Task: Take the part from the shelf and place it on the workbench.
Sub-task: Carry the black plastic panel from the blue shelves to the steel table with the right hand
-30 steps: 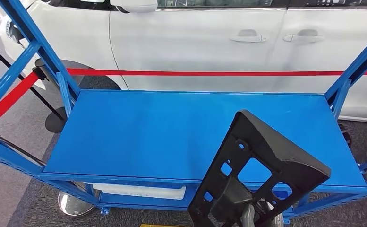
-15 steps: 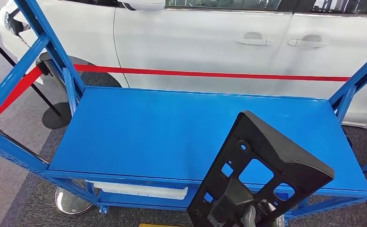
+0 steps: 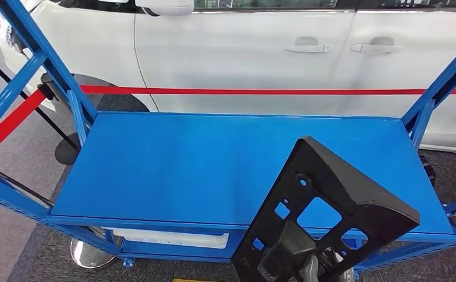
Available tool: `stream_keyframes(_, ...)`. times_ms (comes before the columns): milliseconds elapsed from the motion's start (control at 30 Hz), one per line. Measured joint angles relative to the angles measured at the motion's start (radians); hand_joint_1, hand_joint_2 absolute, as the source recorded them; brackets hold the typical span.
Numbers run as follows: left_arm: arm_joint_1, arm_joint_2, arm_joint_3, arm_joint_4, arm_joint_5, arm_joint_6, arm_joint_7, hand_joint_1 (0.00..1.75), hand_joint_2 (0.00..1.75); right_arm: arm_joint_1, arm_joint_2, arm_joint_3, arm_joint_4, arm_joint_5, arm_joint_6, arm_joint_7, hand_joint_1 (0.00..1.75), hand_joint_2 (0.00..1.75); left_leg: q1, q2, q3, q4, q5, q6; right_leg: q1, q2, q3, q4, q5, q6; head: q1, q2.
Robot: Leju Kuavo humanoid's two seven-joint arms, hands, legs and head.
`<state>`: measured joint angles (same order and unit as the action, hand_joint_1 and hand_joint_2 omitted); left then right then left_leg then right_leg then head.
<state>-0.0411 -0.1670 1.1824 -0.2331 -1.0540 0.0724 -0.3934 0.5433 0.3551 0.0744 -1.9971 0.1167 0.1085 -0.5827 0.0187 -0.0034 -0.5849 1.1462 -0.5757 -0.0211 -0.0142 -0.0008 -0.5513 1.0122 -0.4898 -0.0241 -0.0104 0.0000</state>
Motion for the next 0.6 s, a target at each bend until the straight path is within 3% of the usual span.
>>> stream_keyframes(67,0.001,0.000,0.001,0.000,-0.003,0.007,0.009,0.00,0.00,0.000,0.001,0.000,0.000,0.002,0.000,-0.002,1.75,1.75,0.001,0.000,-0.057,0.124,-0.051,-0.004,0.004,-0.002,-0.001,0.001,-0.001,-0.004,-0.002,0.000)
stream_keyframes(100,0.001,0.000,0.003,0.000,-0.004,0.011,0.011,0.00,0.00,0.000,0.001,0.000,0.000,0.006,-0.002,-0.005,1.75,1.75,0.001,0.000,-0.070,0.150,-0.052,-0.004,0.005,-0.002,-0.001,0.003,-0.001,-0.004,-0.002,0.000)
stream_keyframes(133,0.002,0.000,0.006,-0.001,-0.005,0.014,0.013,0.00,0.00,0.000,0.002,0.000,0.000,0.011,-0.005,-0.007,1.75,1.75,0.001,0.000,-0.066,0.140,-0.034,-0.003,0.006,-0.001,0.000,0.005,-0.001,-0.005,-0.003,0.000)
stream_keyframes(200,0.001,0.000,0.011,-0.001,-0.012,0.015,0.014,0.00,0.00,0.000,0.002,0.000,0.000,0.022,-0.004,-0.008,1.75,1.75,0.000,0.000,-0.011,0.020,0.034,0.005,0.008,0.000,0.001,0.009,-0.002,-0.004,-0.003,0.000)
stream_keyframes(267,-0.001,0.000,0.013,-0.002,-0.017,0.013,0.014,0.00,0.00,0.000,0.003,0.001,0.000,0.025,0.008,-0.006,1.75,1.75,-0.004,0.000,0.039,-0.090,0.077,0.014,0.012,0.001,-0.001,0.014,-0.003,0.002,-0.002,0.000)
stream_keyframes(400,-0.002,0.000,0.015,-0.002,-0.019,0.011,0.014,0.00,0.00,-0.001,0.003,0.001,0.000,0.027,0.017,-0.007,1.75,1.75,-0.006,-0.001,0.041,-0.121,0.096,0.032,0.012,0.002,-0.009,0.017,0.000,0.023,-0.002,0.000)
stream_keyframes(467,-0.003,-0.002,0.016,-0.002,-0.020,0.011,0.016,0.00,0.00,-0.001,0.003,0.001,-0.001,0.026,0.018,-0.010,1.75,1.75,-0.001,0.002,0.033,-0.131,0.111,0.047,0.010,0.002,-0.026,0.058,-0.045,0.033,0.002,0.000)
stream_keyframes(533,-0.004,-0.002,0.016,-0.002,-0.023,0.011,0.019,0.00,0.00,-0.002,0.003,0.001,-0.002,0.024,0.020,-0.011,1.75,1.75,-0.001,0.005,0.019,-0.132,0.122,0.055,0.007,0.002,-0.065,0.164,-0.128,0.040,0.007,0.000)
stream_keyframes(567,-0.004,-0.002,0.016,-0.002,-0.025,0.011,0.021,0.00,0.00,-0.002,0.003,0.001,-0.002,0.023,0.022,-0.011,1.75,1.75,-0.002,0.005,0.010,-0.131,0.127,0.055,0.006,0.001,-0.084,0.223,-0.160,0.043,0.007,0.000)
stream_keyframes(600,-0.004,-0.002,0.016,-0.002,-0.027,0.011,0.024,0.00,0.00,-0.002,0.003,0.001,-0.002,0.023,0.024,-0.011,1.75,1.75,-0.002,0.006,0.000,-0.130,0.133,0.055,0.004,0.001,-0.092,0.261,-0.174,0.045,0.008,0.000)
